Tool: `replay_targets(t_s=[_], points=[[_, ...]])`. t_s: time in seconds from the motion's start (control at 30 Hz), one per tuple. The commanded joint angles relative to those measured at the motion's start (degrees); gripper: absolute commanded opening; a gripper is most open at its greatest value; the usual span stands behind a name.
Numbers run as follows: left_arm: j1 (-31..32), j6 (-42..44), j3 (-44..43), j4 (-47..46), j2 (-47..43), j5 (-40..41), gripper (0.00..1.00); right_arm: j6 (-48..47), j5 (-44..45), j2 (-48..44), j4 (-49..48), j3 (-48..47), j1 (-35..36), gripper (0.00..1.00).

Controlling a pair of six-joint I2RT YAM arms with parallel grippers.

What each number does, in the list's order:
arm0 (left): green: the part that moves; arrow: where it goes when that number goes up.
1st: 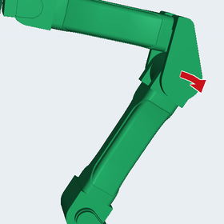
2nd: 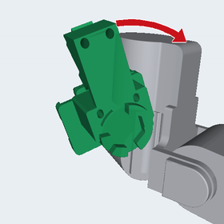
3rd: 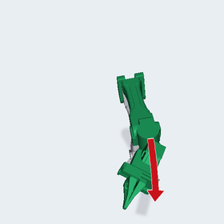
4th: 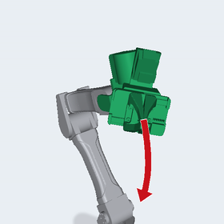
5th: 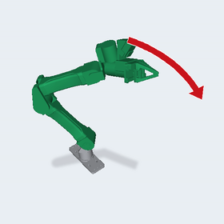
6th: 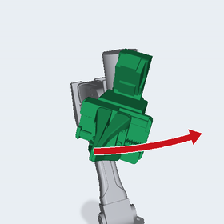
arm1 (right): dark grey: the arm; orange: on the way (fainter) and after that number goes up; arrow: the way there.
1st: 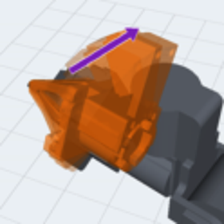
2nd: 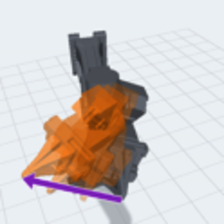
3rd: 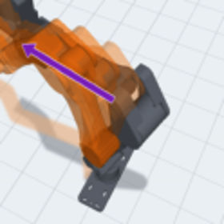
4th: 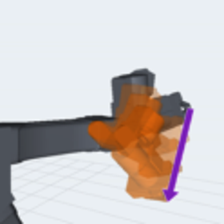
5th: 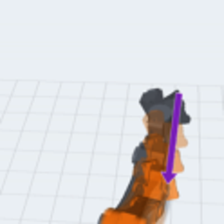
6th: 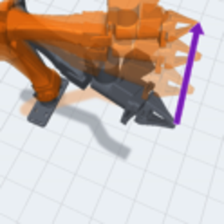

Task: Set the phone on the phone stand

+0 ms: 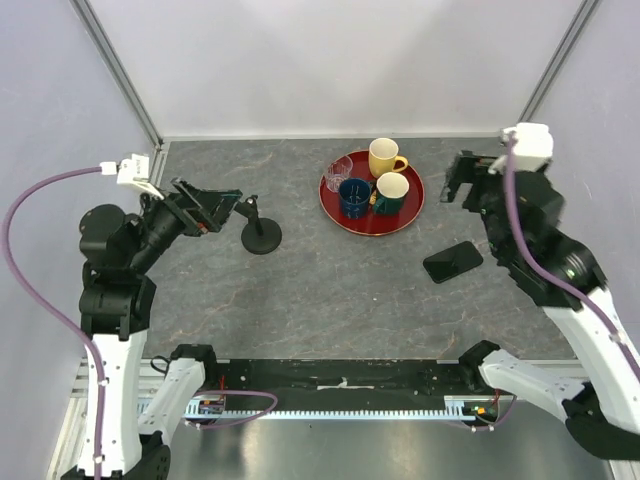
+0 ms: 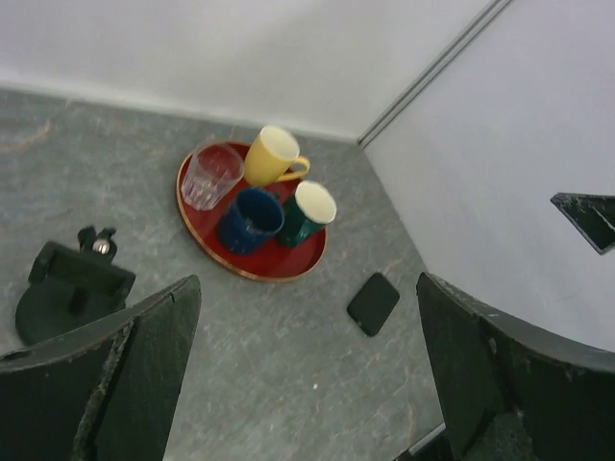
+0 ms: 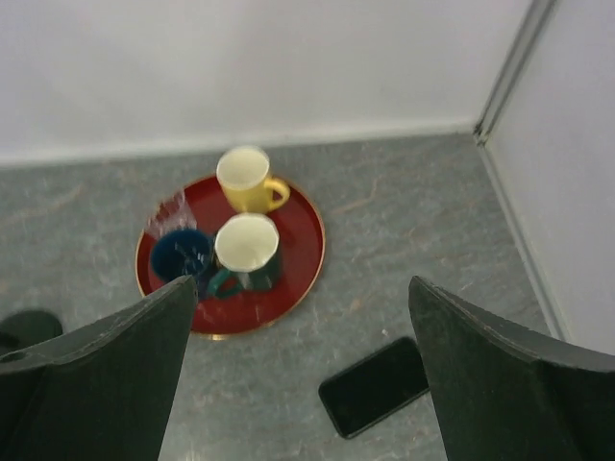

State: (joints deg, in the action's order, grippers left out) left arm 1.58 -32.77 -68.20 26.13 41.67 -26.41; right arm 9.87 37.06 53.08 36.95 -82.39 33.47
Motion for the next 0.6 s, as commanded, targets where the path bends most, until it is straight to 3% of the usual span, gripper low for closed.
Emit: replay_targets(t_s=[0.0,0.2,0.37,0.57], points=[[0.0,5.8,2.7,7.3,3.2,-0.7,0.99,4.0,-9.5,8.9,7.0,-0.7,-0.2,0.98],[0.0,9.0,6.3,11.1,4.7,0.1,0.99,5.2,-24.8,14.6,1.9,3.3,1.7,0.98],[0.0,8.9,9.2,11.4,1.5,5.9,1.0,3.8,-28.1,14.9,-0.2,3.6,4.1,0.98],[-0.1,7.5,9.0,16.8,5.1,17.5,1.0,5.5,-41.0,10.8,-7.1,8.7,5.0,0.98]])
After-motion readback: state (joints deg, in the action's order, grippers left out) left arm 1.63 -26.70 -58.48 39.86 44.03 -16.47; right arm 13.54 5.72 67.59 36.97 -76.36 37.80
